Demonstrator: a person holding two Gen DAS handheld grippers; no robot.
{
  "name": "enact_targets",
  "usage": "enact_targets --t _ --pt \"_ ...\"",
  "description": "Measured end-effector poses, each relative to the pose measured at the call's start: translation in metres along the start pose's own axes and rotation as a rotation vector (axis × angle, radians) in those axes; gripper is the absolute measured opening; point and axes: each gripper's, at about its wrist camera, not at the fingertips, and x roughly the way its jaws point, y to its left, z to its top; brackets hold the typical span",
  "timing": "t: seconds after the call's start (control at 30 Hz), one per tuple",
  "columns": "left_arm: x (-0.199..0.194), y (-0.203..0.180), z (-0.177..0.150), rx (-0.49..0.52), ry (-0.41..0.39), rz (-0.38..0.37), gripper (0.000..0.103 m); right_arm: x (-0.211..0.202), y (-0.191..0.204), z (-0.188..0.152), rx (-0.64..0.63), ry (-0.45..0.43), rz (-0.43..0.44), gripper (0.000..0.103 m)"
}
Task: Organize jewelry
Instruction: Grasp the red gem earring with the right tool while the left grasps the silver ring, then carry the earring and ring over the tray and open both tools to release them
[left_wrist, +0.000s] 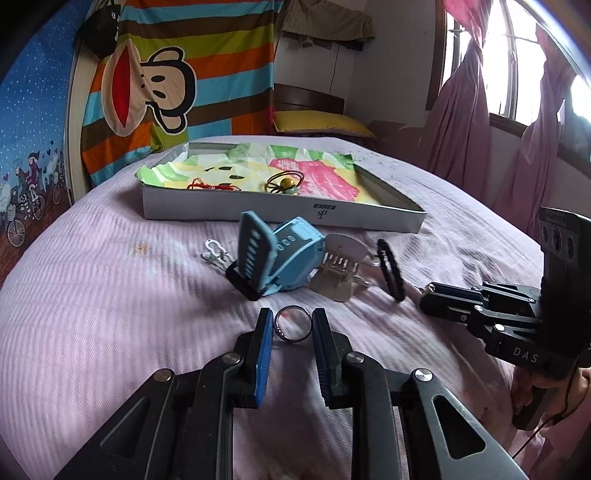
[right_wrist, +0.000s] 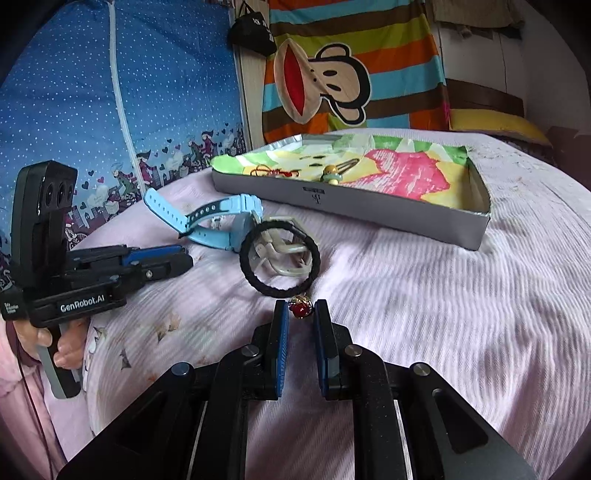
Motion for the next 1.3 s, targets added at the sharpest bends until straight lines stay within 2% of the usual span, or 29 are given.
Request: enact_targets --t 0.37,0.57,0.73,0.97,1.1,1.3 --pt "-0.021 -0.018 0.012 0.012 -0.086 -0.008 0.02 -0.018 0.005 0.008 -0.024 -0.12 0.005 0.012" --pt "-0.03 -0.019 0.058 0.028 -0.155 -0.004 0.02 -0.025 0.001 0.04 -0.029 -0.201 -0.002 0.012" --pt "-0.017 -0.011 0.11 0.046 -0.181 0.035 0.02 -0.016 -0.006 0.081 -0.053 -0.232 -0.013 0.012" --pt "0.038 0.028 0.159 -0.029 -0.099 0.065 0.02 0.022 -0.024 0.121 -0.036 -0.209 -0.03 0.012" --pt "0.068 0.046 0.167 -0.076 -0.045 0.066 0.02 0.05 -0.032 0.136 -0.012 -0.176 -0.043 0.012" --pt "0.102 0.057 0.164 -0.102 0.082 0.056 0.02 0.084 -0.035 0.14 0.004 -0.089 -0.045 0.012"
